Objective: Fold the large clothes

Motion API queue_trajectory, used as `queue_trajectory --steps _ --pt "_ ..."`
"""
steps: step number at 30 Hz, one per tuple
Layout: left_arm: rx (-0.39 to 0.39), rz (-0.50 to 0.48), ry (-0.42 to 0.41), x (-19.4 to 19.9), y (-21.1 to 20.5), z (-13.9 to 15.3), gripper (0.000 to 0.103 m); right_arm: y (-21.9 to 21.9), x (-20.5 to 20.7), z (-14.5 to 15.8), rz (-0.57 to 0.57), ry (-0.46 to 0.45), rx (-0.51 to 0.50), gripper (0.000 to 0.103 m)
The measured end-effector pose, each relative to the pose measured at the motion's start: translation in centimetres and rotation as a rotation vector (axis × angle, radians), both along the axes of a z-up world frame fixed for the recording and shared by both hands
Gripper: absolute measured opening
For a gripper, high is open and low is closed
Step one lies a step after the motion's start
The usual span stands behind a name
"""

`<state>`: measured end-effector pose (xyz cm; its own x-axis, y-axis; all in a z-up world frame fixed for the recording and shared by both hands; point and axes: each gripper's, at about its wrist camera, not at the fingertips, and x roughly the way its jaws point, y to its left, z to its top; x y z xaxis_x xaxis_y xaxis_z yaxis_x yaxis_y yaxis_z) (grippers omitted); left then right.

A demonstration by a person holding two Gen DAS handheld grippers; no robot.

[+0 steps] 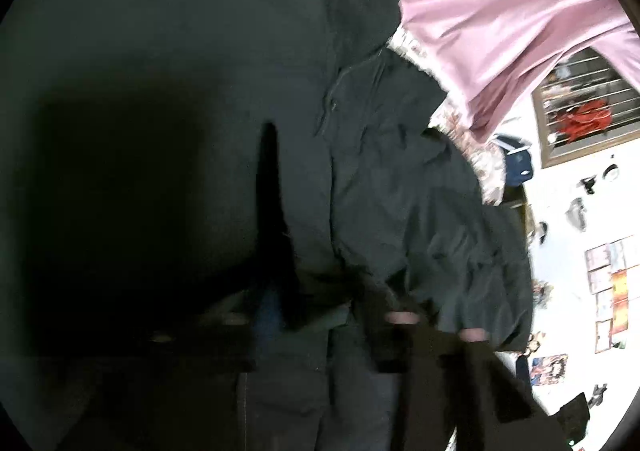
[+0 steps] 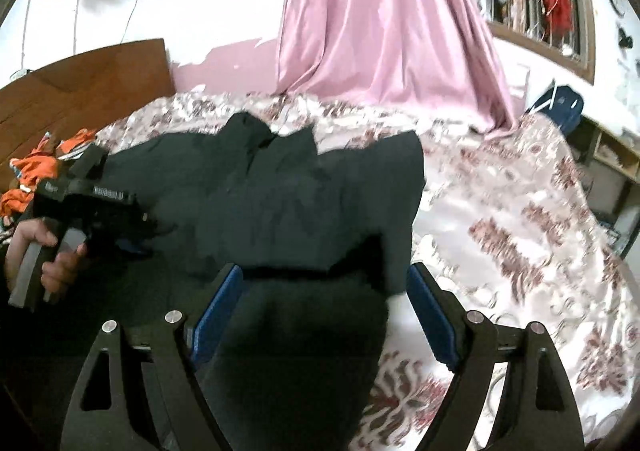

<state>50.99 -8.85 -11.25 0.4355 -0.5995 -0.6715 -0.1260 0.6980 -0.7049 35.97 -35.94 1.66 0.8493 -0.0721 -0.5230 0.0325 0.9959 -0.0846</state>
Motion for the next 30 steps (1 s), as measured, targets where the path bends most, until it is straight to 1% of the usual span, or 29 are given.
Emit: queue_trajectory --steps 2,4,6,7,9,10,12,15,17,18,20,22,24,26,27,28,29,30 --pt "0.001 -0.006 -0.056 0.3 0.5 1.2 0.008 0.5 0.8 0.2 -0.018 0.026 -0.012 0.08" --pt "0.046 -0.014 -0.132 0.5 0.5 3.2 0.007 1.1 1.5 0.4 -0.025 0.045 -0.002 0.08" --pt "0.088 -0.019 -0.218 0.1 1.0 5.5 0.007 1.6 2.2 0.7 -0.033 0.051 0.028 0.08" --pt "0.13 -0.017 -0.277 -0.2 1.3 7.1 0.007 1.8 2.4 0.8 -0.042 0.047 0.038 0.08" --pt "0.192 -0.007 -0.357 -0.7 2.4 9.4 0.007 2.2 3.1 1.2 -0.049 0.037 0.058 0.08" --pt "0.239 0.0 -0.398 -0.9 3.2 10.7 0.007 2.5 3.5 1.2 -0.044 0.04 0.065 0.08" --pt "0.313 0.016 -0.434 -0.9 4.8 12.0 0.007 3.4 5.2 1.2 -0.029 0.072 0.067 0.08" --pt "0.399 0.067 -0.444 -0.6 7.8 12.7 0.007 4.8 7.9 0.5 -0.001 0.111 0.094 0.08" --pt "0.417 0.087 -0.419 -0.4 9.6 12.1 0.007 5.9 9.8 -0.2 0.016 0.124 0.127 0.08" --pt "0.418 0.09 -0.383 0.0 10.5 11.1 0.007 6.5 10.8 -0.7 0.026 0.134 0.142 0.08" --pt "0.423 0.079 -0.329 0.4 11.2 9.4 0.007 7.8 13.6 -2.4 0.039 0.18 0.168 0.08" --pt "0.439 0.072 -0.28 0.8 11.5 7.2 0.007 9.2 15.6 -4.3 0.041 0.223 0.161 0.08" --pt "0.436 0.076 -0.269 0.6 11.7 5.9 0.008 10.7 17.9 -6.5 0.038 0.262 0.132 0.08" --pt "0.431 0.082 -0.275 0.2 11.9 5.4 0.011 12.0 19.3 -8.2 0.036 0.291 0.097 0.08" --pt "0.426 0.079 -0.277 0.2 12.0 5.2 0.013 12.7 20.2 -9.6 0.032 0.317 0.053 0.08" --pt "0.407 0.073 -0.276 0.1 12.1 4.9 0.015 13.4 20.7 -10.7 0.026 0.342 0.015 0.085" --pt "0.394 0.069 -0.281 -0.2 12.0 4.5 0.015 14.1 21.1 -11.8 0.024 0.367 -0.024 0.091" --pt "0.383 0.069 -0.299 -0.6 12.0 4.3 0.016 15.0 21.2 -12.9 0.024 0.376 -0.079 0.092"
